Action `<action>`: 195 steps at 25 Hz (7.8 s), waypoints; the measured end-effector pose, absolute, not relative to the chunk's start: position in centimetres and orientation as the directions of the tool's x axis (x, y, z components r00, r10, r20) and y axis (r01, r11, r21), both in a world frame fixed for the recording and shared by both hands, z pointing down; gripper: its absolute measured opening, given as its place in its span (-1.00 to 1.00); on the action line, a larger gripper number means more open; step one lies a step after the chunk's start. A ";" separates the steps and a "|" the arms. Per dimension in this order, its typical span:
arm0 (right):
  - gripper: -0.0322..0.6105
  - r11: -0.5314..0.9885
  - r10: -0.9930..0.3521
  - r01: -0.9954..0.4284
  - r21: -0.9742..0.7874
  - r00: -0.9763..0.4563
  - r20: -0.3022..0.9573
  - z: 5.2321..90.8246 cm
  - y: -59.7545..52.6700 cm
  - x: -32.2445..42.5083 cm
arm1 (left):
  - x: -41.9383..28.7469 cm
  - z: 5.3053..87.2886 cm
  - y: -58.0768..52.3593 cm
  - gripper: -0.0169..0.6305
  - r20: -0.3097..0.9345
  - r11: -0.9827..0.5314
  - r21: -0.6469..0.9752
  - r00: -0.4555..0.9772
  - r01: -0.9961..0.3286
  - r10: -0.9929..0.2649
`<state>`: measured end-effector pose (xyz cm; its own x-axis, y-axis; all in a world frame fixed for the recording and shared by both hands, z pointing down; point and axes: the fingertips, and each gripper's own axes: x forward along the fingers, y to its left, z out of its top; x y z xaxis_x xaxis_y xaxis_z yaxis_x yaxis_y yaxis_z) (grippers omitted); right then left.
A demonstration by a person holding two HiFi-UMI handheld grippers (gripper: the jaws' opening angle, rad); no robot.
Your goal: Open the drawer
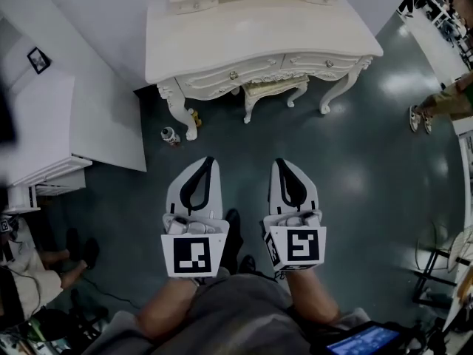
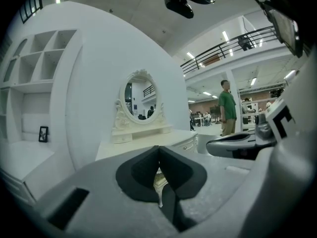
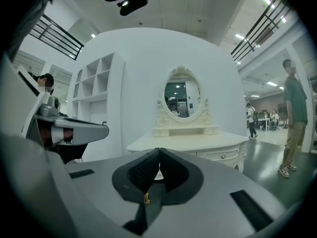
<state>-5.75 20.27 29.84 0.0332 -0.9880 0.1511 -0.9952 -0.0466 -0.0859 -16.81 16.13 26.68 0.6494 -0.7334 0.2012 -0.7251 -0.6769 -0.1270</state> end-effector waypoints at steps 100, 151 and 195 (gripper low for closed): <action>-0.86 0.431 -0.810 -0.898 -0.088 -0.427 0.402 29.7 -15.1 10.5 | -0.3 35.9 -18.2 -0.18 0.358 -0.222 0.089 0.239 -0.971 -0.903; -0.86 0.369 -0.809 -0.927 -0.071 -0.358 0.467 32.3 -14.3 13.2 | -0.6 40.8 -21.2 -0.48 0.397 -0.167 -0.048 0.135 -0.985 -0.908; -0.86 0.385 -0.842 -0.921 -0.064 -0.378 0.386 29.9 -8.3 12.5 | -2.5 41.7 -11.6 -0.49 0.430 -0.181 -0.064 0.137 -0.981 -0.893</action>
<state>12.53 -8.27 29.95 -0.3783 -0.8416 0.3856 -0.9209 0.3846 -0.0641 -2.47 -11.61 41.67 0.1368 -0.8925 0.4297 -0.9813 -0.1813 -0.0643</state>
